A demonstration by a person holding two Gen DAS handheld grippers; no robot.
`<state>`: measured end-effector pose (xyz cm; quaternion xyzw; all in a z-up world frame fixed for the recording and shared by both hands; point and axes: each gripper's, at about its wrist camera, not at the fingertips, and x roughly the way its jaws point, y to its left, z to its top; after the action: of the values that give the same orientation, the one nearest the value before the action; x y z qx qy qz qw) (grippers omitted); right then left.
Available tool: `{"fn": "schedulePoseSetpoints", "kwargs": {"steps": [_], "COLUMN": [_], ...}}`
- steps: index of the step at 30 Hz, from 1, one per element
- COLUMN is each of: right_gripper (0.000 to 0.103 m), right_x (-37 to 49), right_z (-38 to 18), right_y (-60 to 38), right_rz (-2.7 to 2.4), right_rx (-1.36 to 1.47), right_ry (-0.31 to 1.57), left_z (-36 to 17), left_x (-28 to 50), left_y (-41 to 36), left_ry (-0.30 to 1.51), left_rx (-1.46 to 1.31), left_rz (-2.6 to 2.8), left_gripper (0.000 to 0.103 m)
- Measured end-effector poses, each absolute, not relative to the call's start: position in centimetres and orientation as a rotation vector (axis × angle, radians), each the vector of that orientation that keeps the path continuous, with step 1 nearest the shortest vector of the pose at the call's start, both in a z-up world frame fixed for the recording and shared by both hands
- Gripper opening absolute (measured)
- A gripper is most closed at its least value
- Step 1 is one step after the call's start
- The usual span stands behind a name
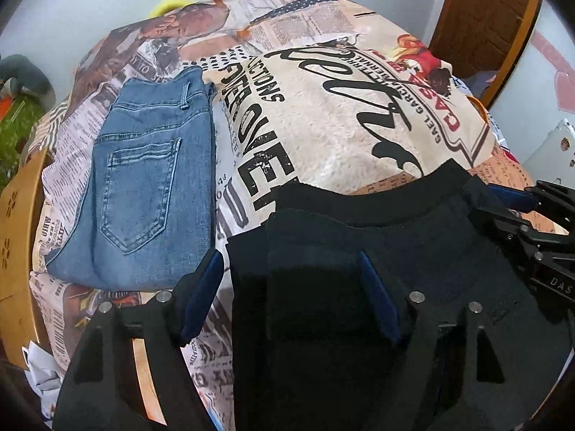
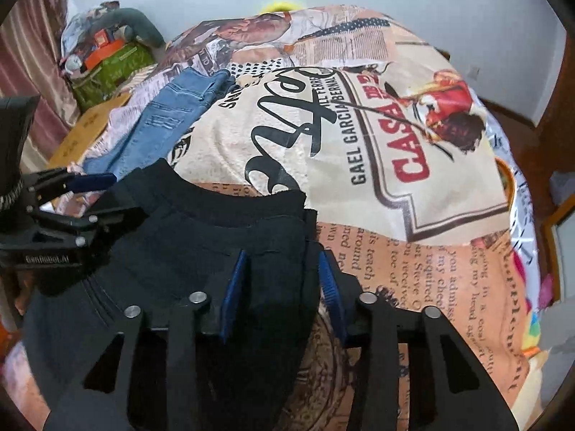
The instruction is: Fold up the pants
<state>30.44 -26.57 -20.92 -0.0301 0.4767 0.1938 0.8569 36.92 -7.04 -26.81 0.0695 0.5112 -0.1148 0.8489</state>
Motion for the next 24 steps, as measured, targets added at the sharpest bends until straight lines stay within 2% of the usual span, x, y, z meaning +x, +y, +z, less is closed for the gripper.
{"fn": "schedulePoseSetpoints", "kwargs": {"steps": [2,10,12,14,16,18,21,24], "right_gripper": [0.029,0.029,0.037,0.051,0.057,0.057,0.058,0.067], "right_x": [30.7,29.1,28.2,27.3,26.4,25.6,24.8,24.0], "right_z": [-21.1,-18.7,-17.6,-16.5,-15.4,-14.5,-13.7,-13.6], "right_y": [-26.5,-26.4,-26.4,-26.4,-26.6,-26.7,-26.8,-26.9], "right_rz": [0.396,0.402,0.401,0.393,0.386,0.375,0.367,0.347], "right_rx": [-0.08,-0.086,-0.101,-0.114,-0.121,-0.122,-0.116,-0.114], "right_ry": [1.002,0.958,0.933,0.897,0.859,0.839,0.834,0.822], "left_z": [-26.8,-23.4,-21.8,-20.1,-18.6,-17.3,-16.3,-16.4], "left_x": [37.0,34.9,34.0,32.8,31.6,30.3,28.6,27.2], "left_y": [-7.2,-6.4,-6.1,-5.8,-5.4,-5.1,-4.6,-4.4], "left_ry": [1.072,0.978,0.935,0.886,0.844,0.801,0.732,0.716], "left_rx": [0.161,0.138,0.125,0.118,0.121,0.119,0.129,0.171], "left_rz": [-0.237,-0.221,-0.223,-0.233,-0.236,-0.238,-0.238,-0.23], "left_gripper": [0.078,0.077,0.077,0.078,0.082,0.094,0.097,0.101]}}
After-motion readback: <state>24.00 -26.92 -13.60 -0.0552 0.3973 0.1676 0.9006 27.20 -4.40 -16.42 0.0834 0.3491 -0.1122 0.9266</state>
